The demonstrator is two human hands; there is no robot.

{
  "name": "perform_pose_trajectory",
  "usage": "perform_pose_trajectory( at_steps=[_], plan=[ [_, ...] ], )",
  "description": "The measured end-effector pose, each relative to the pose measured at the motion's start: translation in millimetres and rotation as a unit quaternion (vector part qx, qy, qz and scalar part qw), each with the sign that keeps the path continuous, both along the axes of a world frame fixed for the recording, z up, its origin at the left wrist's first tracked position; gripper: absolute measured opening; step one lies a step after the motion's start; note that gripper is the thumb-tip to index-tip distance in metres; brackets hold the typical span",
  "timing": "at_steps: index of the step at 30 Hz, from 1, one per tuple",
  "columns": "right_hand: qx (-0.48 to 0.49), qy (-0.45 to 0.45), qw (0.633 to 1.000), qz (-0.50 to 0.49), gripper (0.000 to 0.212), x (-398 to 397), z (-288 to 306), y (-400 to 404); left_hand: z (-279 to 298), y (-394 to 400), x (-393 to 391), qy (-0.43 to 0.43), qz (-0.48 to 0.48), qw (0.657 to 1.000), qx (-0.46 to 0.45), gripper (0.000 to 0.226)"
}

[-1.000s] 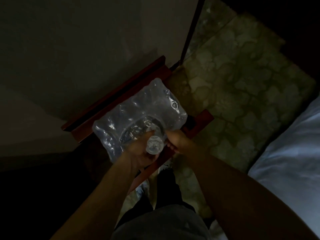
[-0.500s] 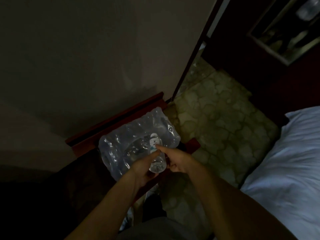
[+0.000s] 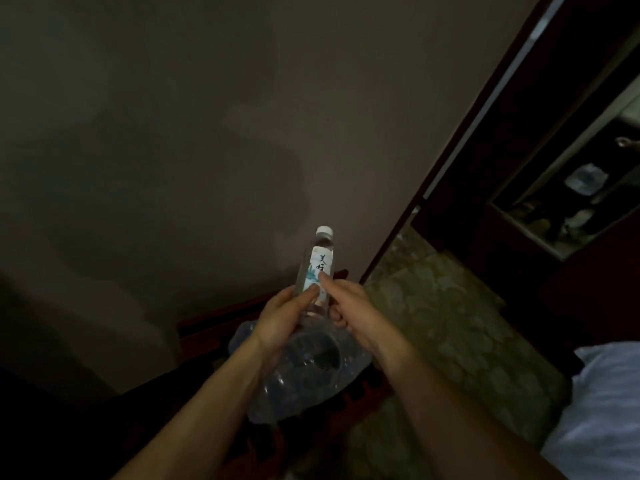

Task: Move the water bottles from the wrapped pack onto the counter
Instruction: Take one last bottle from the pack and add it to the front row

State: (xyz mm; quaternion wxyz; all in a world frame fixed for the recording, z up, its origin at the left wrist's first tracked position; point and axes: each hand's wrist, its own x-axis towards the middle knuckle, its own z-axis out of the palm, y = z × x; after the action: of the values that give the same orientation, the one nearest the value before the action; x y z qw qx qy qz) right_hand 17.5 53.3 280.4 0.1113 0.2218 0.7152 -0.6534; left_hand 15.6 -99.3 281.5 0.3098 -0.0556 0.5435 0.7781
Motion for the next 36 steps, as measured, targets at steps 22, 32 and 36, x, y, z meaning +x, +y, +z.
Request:
perform_pose_trajectory(
  at_steps=[22, 32, 36],
  plan=[
    [-0.049, 0.270, 0.940, 0.204, 0.028, 53.1, 128.2, -141.5, 145.4, -146.3, 90.5, 0.314, 0.173, 0.916, -0.178, 0.023],
    [-0.062, 0.332, 0.882, 0.328, 0.027, 108.9, 179.4, -247.4, 190.0, -252.6, 169.2, 0.364, 0.227, 0.866, -0.258, 0.023],
    [-0.088, 0.345, 0.871, 0.339, 0.033, 119.3, 191.0, -297.2, 210.9, -299.8, 185.9, 0.376, 0.241, 0.851, -0.275, 0.026]
  ],
)
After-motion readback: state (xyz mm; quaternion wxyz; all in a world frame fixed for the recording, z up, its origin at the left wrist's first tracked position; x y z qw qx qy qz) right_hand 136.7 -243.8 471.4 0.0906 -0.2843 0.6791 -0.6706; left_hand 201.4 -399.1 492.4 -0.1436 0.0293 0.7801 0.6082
